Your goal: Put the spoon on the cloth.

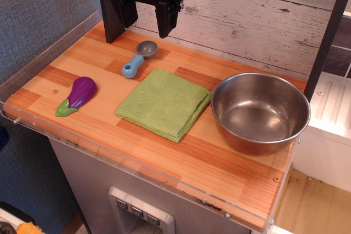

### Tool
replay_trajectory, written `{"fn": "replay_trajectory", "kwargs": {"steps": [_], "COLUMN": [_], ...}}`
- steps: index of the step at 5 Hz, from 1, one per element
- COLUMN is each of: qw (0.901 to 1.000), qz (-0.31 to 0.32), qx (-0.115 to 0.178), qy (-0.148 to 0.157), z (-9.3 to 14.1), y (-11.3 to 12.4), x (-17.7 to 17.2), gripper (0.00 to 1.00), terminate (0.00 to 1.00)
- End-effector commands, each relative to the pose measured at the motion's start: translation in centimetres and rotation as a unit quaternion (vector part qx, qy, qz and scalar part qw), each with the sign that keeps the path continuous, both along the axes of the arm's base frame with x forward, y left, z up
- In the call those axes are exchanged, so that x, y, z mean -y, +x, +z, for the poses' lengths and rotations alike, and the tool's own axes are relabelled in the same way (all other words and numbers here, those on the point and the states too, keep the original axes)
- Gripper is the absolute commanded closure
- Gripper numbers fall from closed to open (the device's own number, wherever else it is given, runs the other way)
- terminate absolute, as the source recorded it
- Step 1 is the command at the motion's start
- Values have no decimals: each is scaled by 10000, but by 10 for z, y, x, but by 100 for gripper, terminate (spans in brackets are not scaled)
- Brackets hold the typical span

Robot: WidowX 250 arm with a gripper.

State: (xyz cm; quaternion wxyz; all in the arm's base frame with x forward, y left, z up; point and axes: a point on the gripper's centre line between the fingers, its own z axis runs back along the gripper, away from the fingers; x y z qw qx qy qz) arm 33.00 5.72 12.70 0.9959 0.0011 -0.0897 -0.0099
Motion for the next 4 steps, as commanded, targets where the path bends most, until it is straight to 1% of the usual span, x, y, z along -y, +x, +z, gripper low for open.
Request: {"fn": "replay_trajectory", "kwargs": {"steps": [1, 2, 3, 4], "qw": [10000, 10000, 9997, 9981], "qz": [0, 41, 231, 571], "qx": [0, -34, -25, -107], "qy": [0, 16, 85, 221], "z": [0, -6, -18, -32], "y": [0, -1, 5, 15], "x": [0, -33, -64, -89], "gripper": [0, 0, 0, 0], "terminate": [0, 0, 0, 0]}}
